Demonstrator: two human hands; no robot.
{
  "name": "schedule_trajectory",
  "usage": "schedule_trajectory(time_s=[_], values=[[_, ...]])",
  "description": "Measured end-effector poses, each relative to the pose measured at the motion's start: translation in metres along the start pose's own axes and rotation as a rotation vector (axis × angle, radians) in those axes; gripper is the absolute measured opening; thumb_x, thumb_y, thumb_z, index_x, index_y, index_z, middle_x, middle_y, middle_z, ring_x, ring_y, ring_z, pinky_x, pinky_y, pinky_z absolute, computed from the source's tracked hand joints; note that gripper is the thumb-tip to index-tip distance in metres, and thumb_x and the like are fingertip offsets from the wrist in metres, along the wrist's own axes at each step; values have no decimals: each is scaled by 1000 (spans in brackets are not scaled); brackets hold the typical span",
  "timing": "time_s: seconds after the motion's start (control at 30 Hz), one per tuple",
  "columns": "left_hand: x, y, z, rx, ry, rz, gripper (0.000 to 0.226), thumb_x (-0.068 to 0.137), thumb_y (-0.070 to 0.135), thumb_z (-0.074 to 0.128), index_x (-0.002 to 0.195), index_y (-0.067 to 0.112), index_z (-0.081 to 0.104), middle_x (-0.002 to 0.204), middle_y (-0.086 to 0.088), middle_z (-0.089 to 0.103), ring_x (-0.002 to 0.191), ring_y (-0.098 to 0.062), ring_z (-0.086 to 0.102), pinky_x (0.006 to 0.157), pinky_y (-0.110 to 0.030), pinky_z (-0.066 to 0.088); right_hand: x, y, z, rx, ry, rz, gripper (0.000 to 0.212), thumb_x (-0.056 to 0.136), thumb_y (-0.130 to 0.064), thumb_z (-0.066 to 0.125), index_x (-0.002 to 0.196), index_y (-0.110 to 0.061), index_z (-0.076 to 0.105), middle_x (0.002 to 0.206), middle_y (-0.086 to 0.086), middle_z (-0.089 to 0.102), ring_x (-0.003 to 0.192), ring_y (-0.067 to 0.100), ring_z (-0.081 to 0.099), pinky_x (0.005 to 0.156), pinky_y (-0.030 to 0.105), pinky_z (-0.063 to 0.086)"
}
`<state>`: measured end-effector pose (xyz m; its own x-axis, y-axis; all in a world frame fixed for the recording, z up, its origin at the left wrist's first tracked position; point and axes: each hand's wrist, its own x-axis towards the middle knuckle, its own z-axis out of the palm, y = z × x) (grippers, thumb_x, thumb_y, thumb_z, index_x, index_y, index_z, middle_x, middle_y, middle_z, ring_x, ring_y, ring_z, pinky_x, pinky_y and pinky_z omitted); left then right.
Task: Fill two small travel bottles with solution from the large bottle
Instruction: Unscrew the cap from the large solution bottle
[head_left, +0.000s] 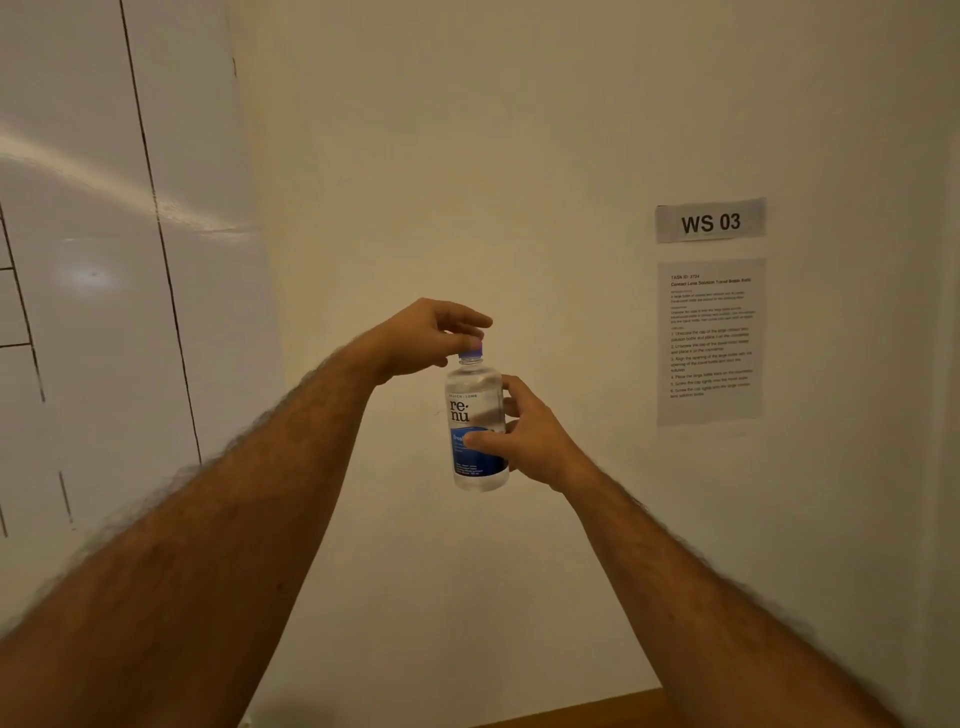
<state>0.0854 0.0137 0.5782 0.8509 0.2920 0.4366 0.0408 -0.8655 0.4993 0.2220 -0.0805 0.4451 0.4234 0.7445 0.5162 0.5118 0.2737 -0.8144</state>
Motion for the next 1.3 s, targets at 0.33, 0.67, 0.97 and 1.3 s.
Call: schedule_trajectory(time_s=[0.33, 0.67, 0.97, 1.3], values=[[7, -5, 7, 162, 53, -28, 22, 84, 30, 73, 100, 15, 67, 95, -5, 69, 83, -17, 65, 60, -22, 50, -2, 6, 0, -35, -5, 3, 68, 73, -26, 83, 124, -43, 41, 121, -10, 56, 108, 21, 61, 72, 27, 57], [0, 0, 4, 43, -56, -22, 30, 93, 17, 60, 124, 18, 63, 119, -2, 65, 104, -16, 61, 74, -25, 51, -2, 10, 0, -36, 2, 13, 67, 74, -26, 82, 124, -44, 40, 121, -12, 55, 107, 20, 61, 68, 22, 55], [6, 0, 5, 219, -15, 4, 20, 90, 21, 65, 107, 11, 69, 98, -5, 71, 80, -10, 64, 60, -19, 48, -5, 12, 0, -61, -9, 14, 68, 72, -29, 83, 122, -47, 40, 122, -10, 56, 103, 19, 63, 68, 23, 56], [4, -8, 8, 172, 22, -81, 29, 89, 35, 65, 101, 8, 70, 88, -2, 71, 76, -11, 65, 59, -21, 49, -10, 15, 4, -63, 5, 41, 72, 74, -22, 82, 130, -38, 39, 133, -2, 54, 113, 26, 60, 89, 48, 55]])
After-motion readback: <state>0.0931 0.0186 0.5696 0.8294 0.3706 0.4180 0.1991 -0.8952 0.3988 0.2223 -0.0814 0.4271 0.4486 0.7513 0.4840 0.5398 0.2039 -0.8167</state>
